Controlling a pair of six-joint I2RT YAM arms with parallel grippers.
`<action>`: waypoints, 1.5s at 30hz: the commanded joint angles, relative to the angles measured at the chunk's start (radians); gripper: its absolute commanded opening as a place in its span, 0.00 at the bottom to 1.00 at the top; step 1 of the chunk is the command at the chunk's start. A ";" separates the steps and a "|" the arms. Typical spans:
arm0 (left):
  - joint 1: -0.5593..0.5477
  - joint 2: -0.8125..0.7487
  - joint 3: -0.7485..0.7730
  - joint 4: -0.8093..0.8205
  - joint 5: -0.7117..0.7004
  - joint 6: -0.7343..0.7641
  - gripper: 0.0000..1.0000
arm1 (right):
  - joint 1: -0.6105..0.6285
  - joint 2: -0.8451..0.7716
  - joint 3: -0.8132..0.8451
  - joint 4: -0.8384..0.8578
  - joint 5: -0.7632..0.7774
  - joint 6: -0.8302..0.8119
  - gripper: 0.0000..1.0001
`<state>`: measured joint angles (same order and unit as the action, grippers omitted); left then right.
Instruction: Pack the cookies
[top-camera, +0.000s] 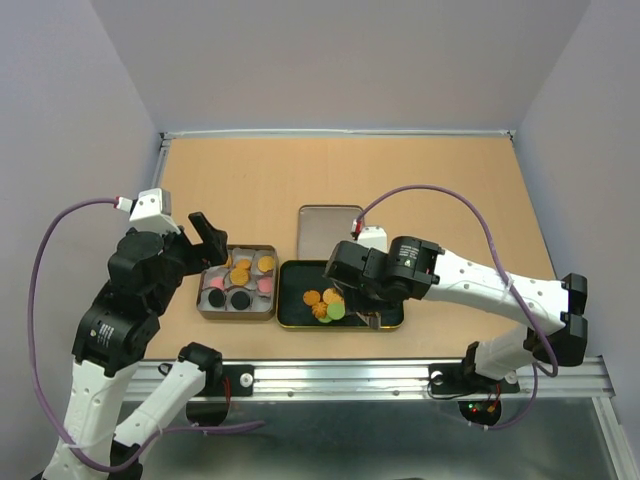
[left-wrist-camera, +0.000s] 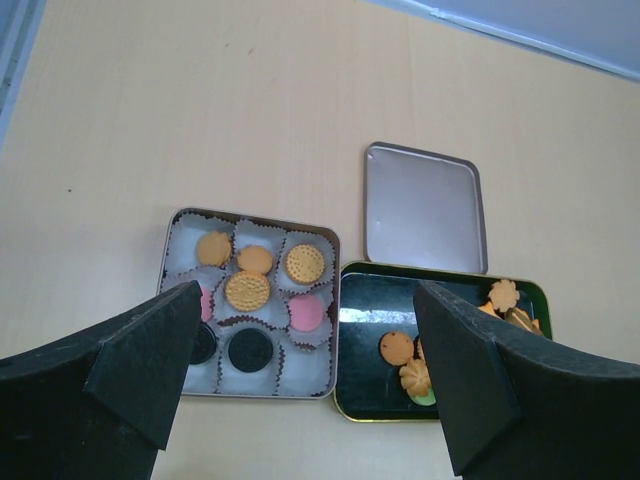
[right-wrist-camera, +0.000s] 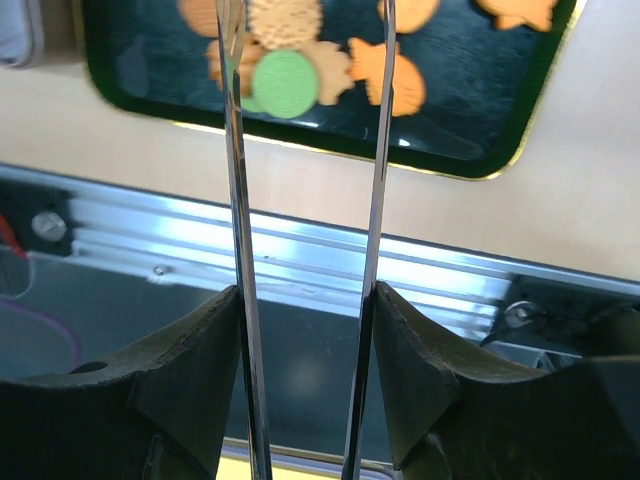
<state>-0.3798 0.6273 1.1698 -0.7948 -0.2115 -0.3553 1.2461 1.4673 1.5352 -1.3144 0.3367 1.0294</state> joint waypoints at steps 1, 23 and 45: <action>-0.004 0.009 -0.015 0.048 0.017 -0.005 0.99 | -0.014 -0.045 -0.041 -0.052 0.071 0.078 0.58; -0.004 -0.001 -0.021 0.026 0.011 0.021 0.99 | -0.116 -0.056 -0.205 0.078 0.012 0.044 0.49; -0.004 -0.023 -0.039 0.023 -0.008 0.026 0.99 | -0.117 0.001 -0.244 0.124 -0.064 0.021 0.47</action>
<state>-0.3798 0.6178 1.1355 -0.7948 -0.2028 -0.3473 1.1324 1.4658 1.3083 -1.2175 0.2779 1.0557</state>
